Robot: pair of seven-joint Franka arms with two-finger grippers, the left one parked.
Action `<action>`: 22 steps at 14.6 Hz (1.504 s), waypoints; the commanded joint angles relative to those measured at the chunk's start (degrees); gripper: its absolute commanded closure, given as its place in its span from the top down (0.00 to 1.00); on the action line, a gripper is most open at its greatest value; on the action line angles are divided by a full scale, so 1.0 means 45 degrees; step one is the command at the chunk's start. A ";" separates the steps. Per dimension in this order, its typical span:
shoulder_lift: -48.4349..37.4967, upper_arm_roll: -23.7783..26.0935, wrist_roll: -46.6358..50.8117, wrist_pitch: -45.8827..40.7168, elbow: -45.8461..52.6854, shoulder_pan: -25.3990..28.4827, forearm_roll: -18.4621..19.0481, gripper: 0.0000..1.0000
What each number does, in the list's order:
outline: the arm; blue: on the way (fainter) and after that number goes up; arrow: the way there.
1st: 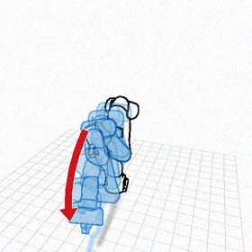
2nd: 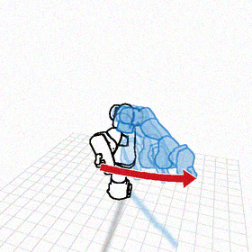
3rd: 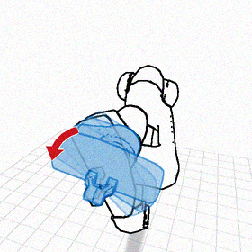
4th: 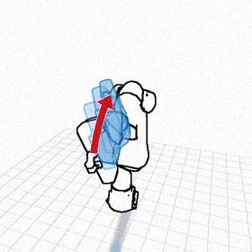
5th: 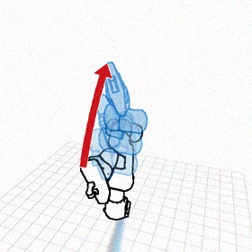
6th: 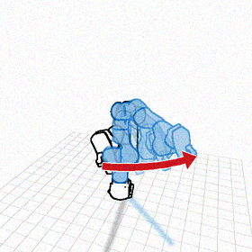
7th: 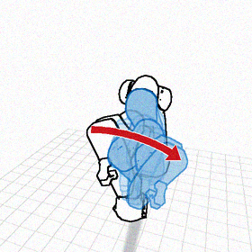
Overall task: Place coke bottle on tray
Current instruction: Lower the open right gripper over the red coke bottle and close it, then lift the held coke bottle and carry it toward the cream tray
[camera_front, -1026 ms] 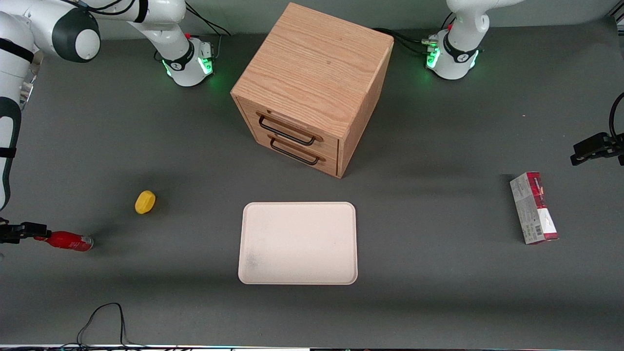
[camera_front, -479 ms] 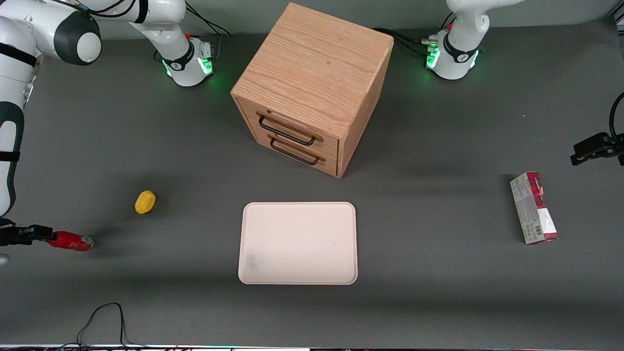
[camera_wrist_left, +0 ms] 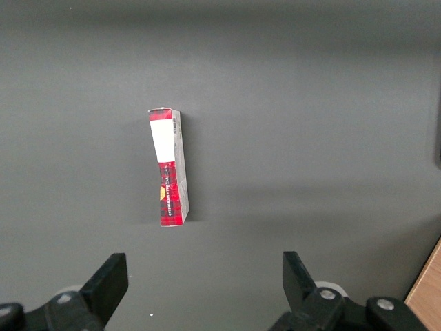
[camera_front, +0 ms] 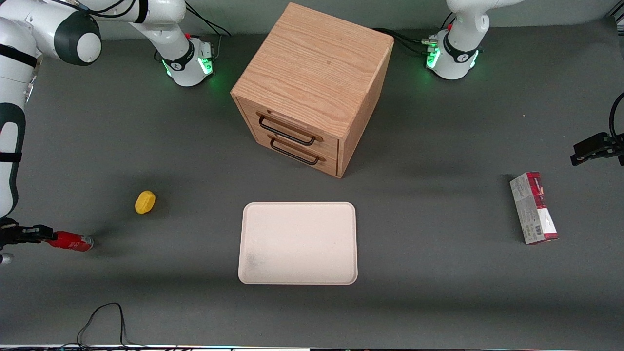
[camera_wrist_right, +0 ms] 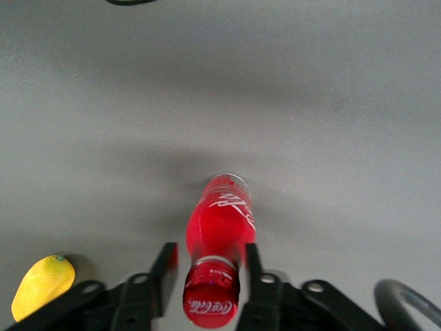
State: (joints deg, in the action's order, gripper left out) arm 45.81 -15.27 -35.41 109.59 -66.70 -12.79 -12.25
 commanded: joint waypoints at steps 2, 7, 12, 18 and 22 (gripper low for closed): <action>-0.0141 -0.0141 -0.0374 0.0139 -0.0081 0.0127 -0.0364 0.03; -0.1486 -0.0180 0.0212 -0.0815 0.0055 0.0829 0.0374 0.00; -0.3478 0.0985 0.3348 -0.3896 0.0560 0.1807 0.2308 0.00; -0.4477 0.5281 0.8212 -0.5447 0.0896 0.1847 0.3034 0.00; -0.4400 0.7900 1.1728 -0.5273 0.0428 0.1905 0.3170 0.01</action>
State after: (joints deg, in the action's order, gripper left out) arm 26.26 15.60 10.38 85.57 -63.48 -3.85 0.42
